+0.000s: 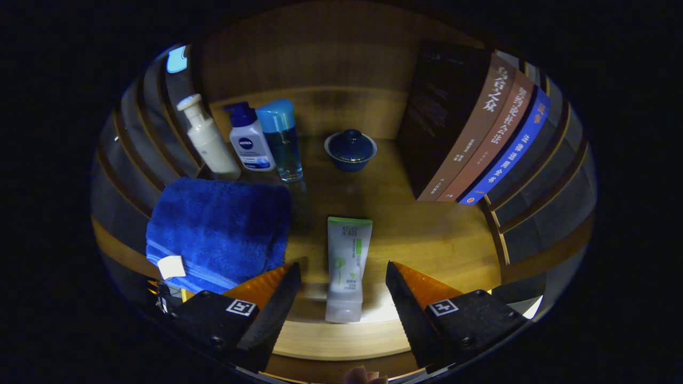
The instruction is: Pull open the drawer, take out the items inside it, and place them on the countertop above the cabinet.
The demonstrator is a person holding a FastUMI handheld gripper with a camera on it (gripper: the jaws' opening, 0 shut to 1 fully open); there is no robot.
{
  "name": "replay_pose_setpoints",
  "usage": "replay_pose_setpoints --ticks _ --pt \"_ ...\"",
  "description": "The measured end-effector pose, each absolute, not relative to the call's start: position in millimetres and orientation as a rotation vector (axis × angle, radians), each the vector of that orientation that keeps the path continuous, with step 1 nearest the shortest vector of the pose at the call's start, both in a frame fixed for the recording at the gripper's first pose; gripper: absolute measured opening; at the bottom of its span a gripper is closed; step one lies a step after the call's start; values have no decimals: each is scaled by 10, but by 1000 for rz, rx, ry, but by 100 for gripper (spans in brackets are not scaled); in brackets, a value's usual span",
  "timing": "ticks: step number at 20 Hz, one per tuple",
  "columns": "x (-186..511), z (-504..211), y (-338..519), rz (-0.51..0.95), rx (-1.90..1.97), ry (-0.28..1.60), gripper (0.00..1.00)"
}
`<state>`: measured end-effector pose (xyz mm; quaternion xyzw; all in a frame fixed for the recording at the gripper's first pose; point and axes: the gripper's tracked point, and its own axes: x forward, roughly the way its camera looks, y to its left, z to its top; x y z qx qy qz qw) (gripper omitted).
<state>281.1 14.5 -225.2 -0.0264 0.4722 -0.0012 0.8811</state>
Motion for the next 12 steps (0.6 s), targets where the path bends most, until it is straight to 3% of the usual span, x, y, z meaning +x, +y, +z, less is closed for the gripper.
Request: replay_pose_setpoints --ticks 5,12 --pt "2569 -1956 69 42 24 730 100" --pt "1939 -1580 -390 -31 52 371 100"
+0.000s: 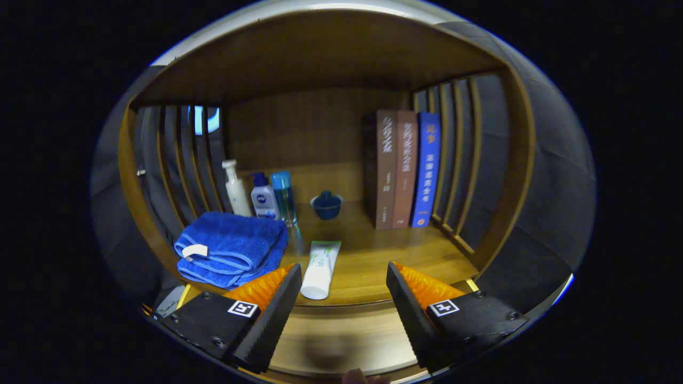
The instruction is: Pull open the drawer, take out the items inside it, and place them on the countertop above the cabinet.
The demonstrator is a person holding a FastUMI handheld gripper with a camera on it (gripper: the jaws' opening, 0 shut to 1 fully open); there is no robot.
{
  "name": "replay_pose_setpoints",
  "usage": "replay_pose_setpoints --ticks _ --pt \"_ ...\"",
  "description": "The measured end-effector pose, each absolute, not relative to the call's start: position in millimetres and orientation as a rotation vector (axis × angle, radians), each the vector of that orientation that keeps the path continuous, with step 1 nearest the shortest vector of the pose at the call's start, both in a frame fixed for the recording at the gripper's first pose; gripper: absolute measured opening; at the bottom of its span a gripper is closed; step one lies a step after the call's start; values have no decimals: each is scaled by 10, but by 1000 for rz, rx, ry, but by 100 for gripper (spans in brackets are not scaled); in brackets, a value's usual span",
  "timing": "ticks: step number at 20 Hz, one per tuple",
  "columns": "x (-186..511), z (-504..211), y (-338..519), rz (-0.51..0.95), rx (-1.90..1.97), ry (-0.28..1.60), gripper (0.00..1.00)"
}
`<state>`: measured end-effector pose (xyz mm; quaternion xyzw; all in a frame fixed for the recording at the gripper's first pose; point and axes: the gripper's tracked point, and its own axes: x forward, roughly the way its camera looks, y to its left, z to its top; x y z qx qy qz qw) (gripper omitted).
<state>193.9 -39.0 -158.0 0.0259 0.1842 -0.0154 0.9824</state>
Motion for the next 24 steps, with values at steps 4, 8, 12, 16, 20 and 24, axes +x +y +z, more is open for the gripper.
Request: replay_pose_setpoints --ticks 4,8,12,16,20,24 --pt "1433 -1475 -329 11 121 293 100" --pt "977 -1418 -269 23 67 212 100" --pt "460 -1496 -148 23 54 165 100" --pt "104 -1744 -75 23 -9 139 100" --pt "-115 -2097 -29 32 -51 154 100" --pt "-170 -2457 26 48 -57 205 100"
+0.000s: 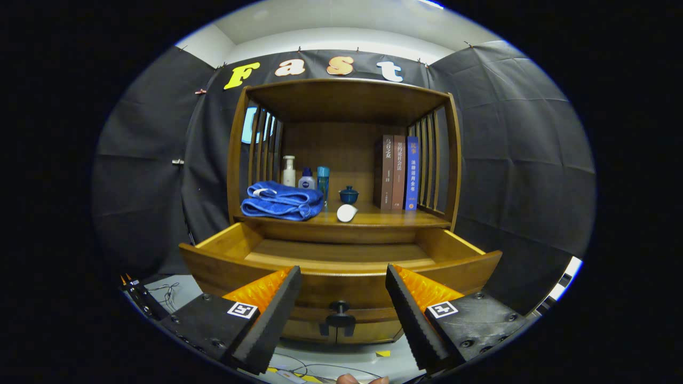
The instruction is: Pull open the drawer, take out the items inside it, and place them on the countertop above the cabinet.
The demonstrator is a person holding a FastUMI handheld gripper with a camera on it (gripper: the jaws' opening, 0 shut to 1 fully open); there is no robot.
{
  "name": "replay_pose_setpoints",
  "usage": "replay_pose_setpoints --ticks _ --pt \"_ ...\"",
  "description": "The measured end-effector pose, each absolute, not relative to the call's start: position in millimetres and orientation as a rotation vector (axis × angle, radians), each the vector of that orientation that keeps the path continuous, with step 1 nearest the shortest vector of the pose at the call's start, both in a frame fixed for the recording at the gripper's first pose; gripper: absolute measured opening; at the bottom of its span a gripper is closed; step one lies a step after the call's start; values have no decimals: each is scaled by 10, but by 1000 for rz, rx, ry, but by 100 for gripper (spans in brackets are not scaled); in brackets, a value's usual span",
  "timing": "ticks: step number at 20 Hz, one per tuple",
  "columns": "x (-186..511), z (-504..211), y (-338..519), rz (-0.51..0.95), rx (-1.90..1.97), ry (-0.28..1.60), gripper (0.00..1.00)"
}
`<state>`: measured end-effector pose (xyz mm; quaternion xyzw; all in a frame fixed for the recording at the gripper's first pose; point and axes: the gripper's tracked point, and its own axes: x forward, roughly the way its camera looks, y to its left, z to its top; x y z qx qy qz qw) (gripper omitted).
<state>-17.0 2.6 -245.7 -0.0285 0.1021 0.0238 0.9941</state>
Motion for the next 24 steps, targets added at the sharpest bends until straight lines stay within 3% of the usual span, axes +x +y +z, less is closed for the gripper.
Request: replay_pose_setpoints --ticks 8,24 --pt "48 -2963 17 34 -47 309 100" --pt "762 -2933 138 43 -45 304 99"
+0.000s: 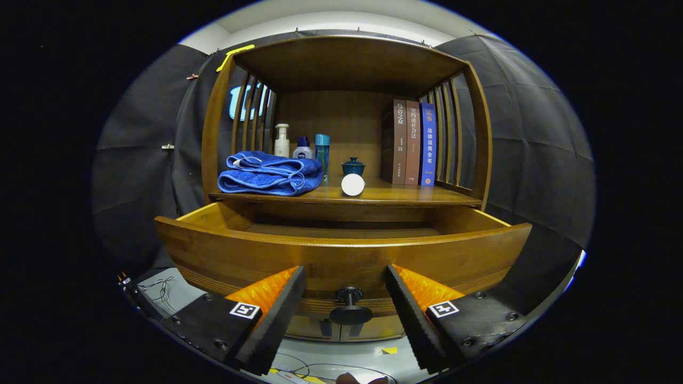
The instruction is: Pull open the drawer, take out the items inside it, and place them on the countertop above the cabinet.
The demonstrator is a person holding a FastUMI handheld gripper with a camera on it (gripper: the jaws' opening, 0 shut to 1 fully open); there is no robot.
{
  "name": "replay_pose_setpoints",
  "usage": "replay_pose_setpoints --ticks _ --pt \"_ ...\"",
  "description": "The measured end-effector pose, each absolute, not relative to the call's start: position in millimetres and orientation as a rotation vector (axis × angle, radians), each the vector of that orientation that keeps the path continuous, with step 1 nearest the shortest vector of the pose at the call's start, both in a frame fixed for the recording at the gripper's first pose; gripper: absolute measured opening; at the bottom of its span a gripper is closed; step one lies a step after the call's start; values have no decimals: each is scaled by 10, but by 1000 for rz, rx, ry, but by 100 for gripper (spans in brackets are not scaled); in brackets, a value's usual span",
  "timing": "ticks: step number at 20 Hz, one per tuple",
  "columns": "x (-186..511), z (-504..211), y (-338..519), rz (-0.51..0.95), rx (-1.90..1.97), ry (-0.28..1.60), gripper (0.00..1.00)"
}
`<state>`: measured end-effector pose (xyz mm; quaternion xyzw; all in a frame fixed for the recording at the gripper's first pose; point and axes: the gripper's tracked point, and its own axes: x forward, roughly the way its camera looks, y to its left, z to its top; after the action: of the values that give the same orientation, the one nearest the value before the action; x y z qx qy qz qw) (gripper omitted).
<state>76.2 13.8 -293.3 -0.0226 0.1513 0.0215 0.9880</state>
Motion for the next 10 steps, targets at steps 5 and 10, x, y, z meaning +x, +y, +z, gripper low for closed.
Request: replay_pose_setpoints --ticks 5,10 --pt "1124 -2985 161 38 -69 293 99" --pt "1421 -3034 200 23 -113 275 99"
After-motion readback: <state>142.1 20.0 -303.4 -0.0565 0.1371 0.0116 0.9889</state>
